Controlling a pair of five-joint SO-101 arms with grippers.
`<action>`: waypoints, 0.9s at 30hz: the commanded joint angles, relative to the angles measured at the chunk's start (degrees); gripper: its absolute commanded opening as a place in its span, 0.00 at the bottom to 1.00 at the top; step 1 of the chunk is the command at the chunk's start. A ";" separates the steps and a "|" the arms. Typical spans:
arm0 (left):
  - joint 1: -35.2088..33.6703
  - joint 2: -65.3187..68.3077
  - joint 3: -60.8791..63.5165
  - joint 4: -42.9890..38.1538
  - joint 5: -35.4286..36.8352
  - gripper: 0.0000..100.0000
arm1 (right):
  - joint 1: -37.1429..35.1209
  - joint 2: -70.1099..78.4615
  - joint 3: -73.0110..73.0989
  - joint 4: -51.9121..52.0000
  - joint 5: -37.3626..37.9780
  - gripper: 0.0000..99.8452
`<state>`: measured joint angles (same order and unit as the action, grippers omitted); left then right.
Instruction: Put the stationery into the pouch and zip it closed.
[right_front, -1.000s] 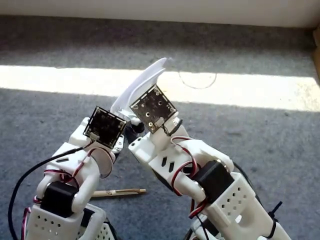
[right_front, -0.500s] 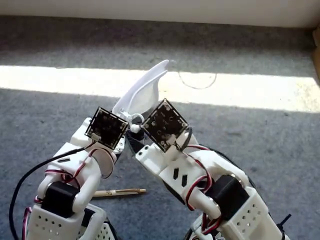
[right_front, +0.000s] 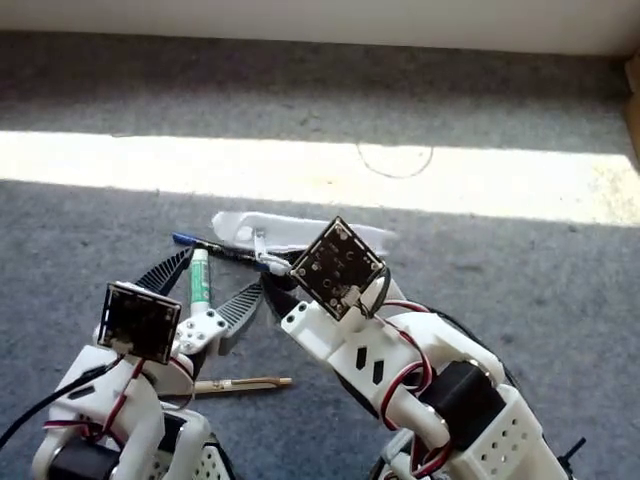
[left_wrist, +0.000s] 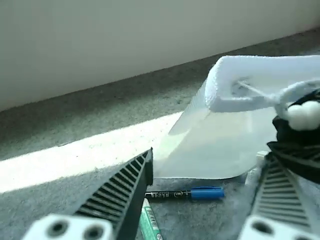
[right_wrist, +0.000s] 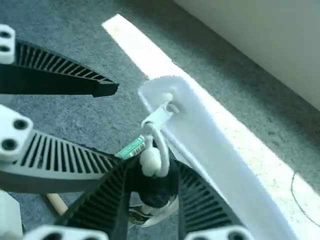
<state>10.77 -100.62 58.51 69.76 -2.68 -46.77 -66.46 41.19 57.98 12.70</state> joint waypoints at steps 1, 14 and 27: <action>-0.48 -2.59 -1.54 3.60 0.79 0.34 | -0.48 -0.84 -0.48 0.31 0.62 0.01; -7.87 -2.42 -16.75 9.93 2.99 0.34 | -0.57 -0.84 -0.48 2.33 0.70 0.01; -9.19 7.52 -24.66 10.20 8.09 0.34 | -0.75 -0.84 -0.13 3.03 0.70 0.01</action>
<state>2.33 -101.05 37.76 79.78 3.65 -47.03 -66.55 41.63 60.53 12.70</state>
